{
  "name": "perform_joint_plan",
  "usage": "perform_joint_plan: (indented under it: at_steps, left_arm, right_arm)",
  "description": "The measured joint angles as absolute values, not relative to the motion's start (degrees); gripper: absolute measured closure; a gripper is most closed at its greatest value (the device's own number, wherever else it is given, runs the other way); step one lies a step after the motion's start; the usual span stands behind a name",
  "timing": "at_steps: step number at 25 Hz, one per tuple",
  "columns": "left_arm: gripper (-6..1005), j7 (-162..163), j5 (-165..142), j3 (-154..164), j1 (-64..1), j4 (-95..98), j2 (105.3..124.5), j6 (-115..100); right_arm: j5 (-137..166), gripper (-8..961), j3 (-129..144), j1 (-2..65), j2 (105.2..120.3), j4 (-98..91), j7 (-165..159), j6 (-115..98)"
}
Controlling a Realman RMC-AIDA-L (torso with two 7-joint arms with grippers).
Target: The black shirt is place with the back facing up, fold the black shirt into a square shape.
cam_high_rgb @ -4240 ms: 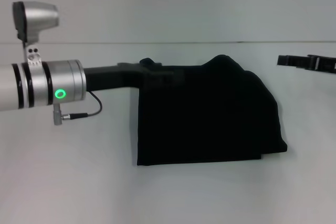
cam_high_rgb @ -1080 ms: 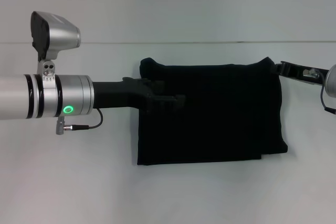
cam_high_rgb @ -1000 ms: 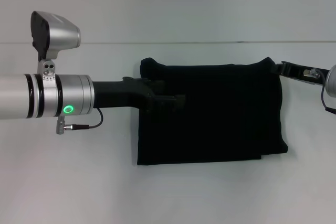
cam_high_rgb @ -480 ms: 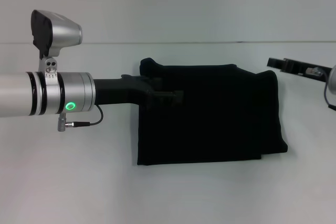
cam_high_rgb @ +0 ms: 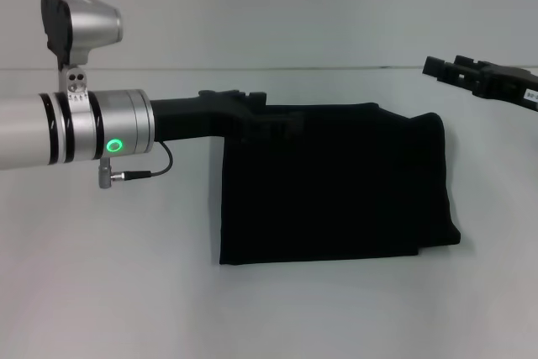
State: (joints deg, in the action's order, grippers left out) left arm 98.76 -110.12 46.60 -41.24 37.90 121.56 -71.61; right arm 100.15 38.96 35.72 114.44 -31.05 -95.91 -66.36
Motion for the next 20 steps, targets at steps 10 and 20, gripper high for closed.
perform_joint_plan:
  at_steps: [10, 20]
  left_arm:
    - [119, 94.6, -119.3, 50.0, -42.1, 45.4, 121.34, -77.2]
    - [124, 94.7, -124.6, 51.6, -40.9, 50.7, 122.04, -77.4]
  right_arm:
    - [117.7, 67, 42.1, 36.8, 113.65, -44.0, -96.3, -81.5]
    - [126.2, 38, 42.1, 39.5, 114.13, -46.0, -98.2, -84.7]
